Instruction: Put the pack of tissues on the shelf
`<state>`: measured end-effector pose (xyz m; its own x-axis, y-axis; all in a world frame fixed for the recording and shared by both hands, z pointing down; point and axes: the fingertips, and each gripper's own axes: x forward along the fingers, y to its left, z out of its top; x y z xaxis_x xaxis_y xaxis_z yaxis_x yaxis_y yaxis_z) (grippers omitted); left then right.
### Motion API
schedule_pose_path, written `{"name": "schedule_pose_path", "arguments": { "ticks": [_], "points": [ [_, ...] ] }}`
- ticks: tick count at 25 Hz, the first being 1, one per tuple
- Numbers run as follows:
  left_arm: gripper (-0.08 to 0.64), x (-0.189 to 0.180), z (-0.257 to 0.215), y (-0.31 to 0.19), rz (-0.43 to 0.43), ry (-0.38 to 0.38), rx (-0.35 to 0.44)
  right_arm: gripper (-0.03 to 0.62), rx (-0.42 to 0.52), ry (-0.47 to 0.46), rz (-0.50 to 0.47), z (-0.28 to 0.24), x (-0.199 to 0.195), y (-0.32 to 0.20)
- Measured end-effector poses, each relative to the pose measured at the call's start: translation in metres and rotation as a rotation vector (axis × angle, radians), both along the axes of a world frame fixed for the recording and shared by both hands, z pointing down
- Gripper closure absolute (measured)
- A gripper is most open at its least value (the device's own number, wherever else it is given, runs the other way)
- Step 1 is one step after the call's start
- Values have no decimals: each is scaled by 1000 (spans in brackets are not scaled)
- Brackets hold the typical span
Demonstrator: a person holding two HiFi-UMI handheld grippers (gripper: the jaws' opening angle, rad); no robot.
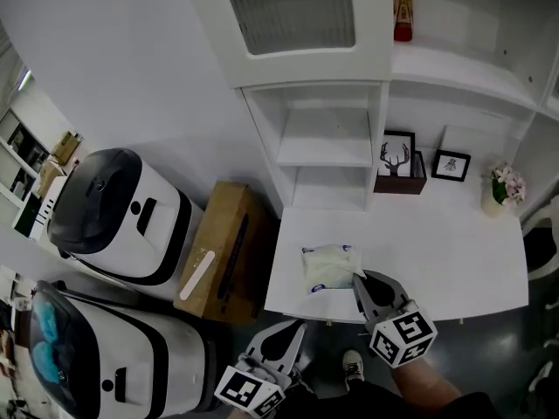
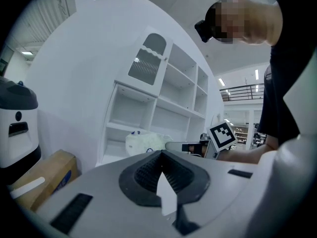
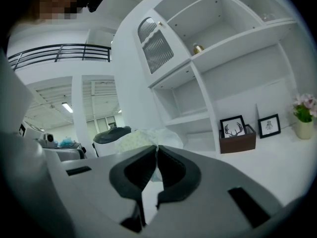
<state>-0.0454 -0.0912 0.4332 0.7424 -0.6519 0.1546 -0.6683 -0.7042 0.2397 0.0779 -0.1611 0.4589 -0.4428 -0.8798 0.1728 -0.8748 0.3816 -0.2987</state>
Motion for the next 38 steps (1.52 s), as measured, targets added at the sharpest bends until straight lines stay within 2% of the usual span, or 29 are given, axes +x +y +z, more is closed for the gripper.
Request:
{"name": "schedule_pose_path", "arguments": {
  "ticks": [6,18,28,33,38],
  "points": [
    [561,-42,-18,-22,46,8,45,584,28,3,90,-16,-23,-9],
    [561,-107,-32,-32,102,50,68,584,63,43,183,-44,-74,-5],
    [561,-134,-38,-27,207,99,72,584,87,83,273,-66,-105,20],
    [561,-140,-41,-30,216,124,70,584,86,98,290,-69,-111,24],
    [561,-140,-41,-36,209,112,82,584,105,95,289,-74,-104,11]
  ]
}}
